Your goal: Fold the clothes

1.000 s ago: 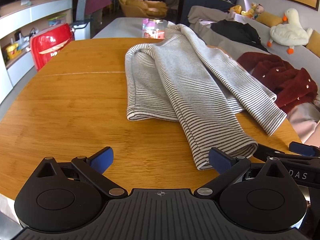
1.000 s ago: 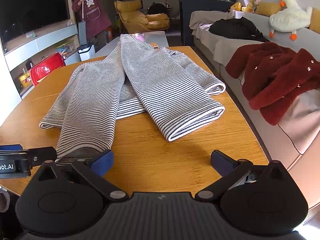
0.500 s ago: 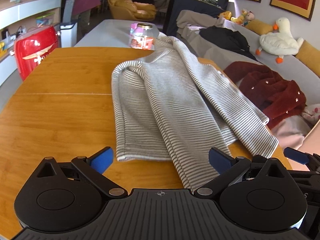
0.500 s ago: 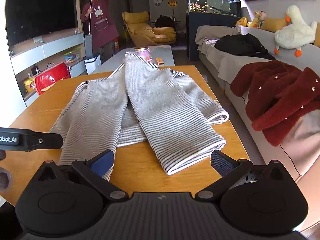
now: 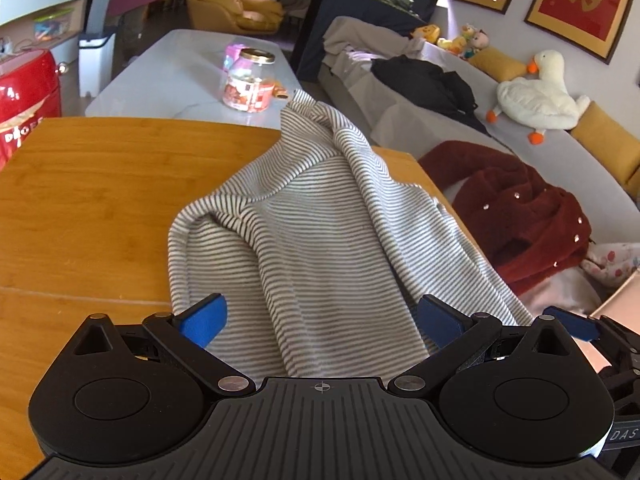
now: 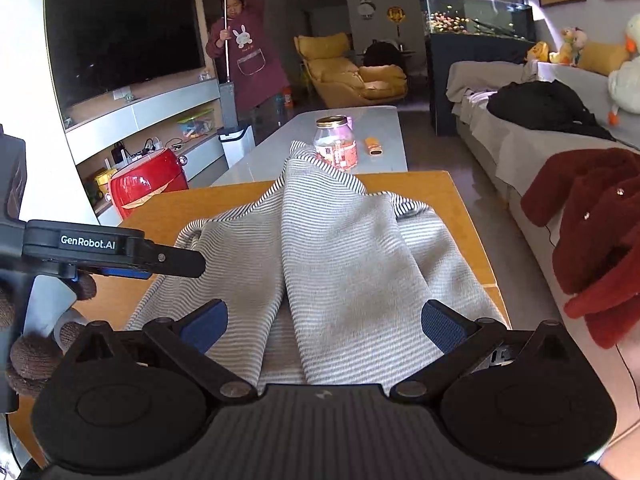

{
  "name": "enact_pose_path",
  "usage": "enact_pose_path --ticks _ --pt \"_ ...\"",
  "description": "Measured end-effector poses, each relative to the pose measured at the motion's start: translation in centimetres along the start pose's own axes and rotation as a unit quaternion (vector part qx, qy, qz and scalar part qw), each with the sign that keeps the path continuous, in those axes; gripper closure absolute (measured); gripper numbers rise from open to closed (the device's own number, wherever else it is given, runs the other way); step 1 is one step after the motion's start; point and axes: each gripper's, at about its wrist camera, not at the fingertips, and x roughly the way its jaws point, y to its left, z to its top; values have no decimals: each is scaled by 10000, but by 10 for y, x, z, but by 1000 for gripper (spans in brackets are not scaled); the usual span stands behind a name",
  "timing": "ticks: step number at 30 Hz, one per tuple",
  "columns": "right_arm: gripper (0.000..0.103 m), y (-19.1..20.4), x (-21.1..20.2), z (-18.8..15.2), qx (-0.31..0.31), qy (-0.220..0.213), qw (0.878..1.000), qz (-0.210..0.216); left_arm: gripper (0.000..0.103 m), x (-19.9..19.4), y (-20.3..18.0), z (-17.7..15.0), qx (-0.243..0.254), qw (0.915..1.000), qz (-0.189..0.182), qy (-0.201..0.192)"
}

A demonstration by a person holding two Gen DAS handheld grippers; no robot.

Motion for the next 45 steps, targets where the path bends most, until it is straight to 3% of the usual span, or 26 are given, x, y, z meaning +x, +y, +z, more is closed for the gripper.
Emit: enact_pose_path --ticks 5,7,9,19,20,21,23,26,30,32,33,34,35,36,39,42,43,45 --pt "0 -2 32 30 -112 2 9999 53 0 24 13 16 -162 9993 -338 71" --pt "0 -2 42 39 -211 -9 9998 -2 6 32 24 20 -317 9974 -643 124" --pt "0 -4 48 44 -311 -31 9995 -73 18 37 32 21 -423 9958 -806 137" --pt "0 -16 84 60 -66 109 9999 13 21 68 42 26 -477 9939 -943 303" --pt "0 -17 88 56 -12 141 9999 4 34 70 42 29 -466 9941 -929 306" --pt "0 -19 90 56 28 134 9999 -16 59 71 42 32 -453 9945 -894 310" --pt "0 -20 89 61 2 29 10000 -59 91 62 51 40 -616 9935 -947 130" --pt "0 -21 87 70 -51 -138 9998 -123 89 26 76 61 -1109 9845 -1252 -529" --pt "0 2 112 76 -739 0 9968 -300 90 -28 109 85 -1380 9736 -993 -1522" --pt "0 15 125 79 -1097 78 9932 -391 89 -28 111 84 -1376 9760 -1033 -1337" --pt "0 21 132 80 -1275 116 9908 -436 84 -26 111 82 -1364 9778 -1080 -1171" --pt "0 27 138 82 -1453 155 9881 -480 76 -24 110 80 -1350 9793 -1127 -1004" --pt "0 33 145 83 -1630 194 9850 -525 56 -21 110 78 -1337 9805 -1174 -838" --pt "0 41 154 83 -1865 248 9798 -680 46 -19 110 76 -1323 9814 -1221 -671" --pt "0 47 173 80 -2815 254 9445 -1672 43 -1 96 64 -981 9878 -1188 -219" --pt "0 36 174 76 -3676 -689 8551 -3590 35 24 80 47 -593 9933 -988 -14" --pt "0 29 170 78 -3588 -812 8470 -3838 33 31 76 42 -544 9935 -993 69" --pt "0 13 157 83 -2969 -634 8933 -3314 29 45 70 37 -557 9923 -1079 258"
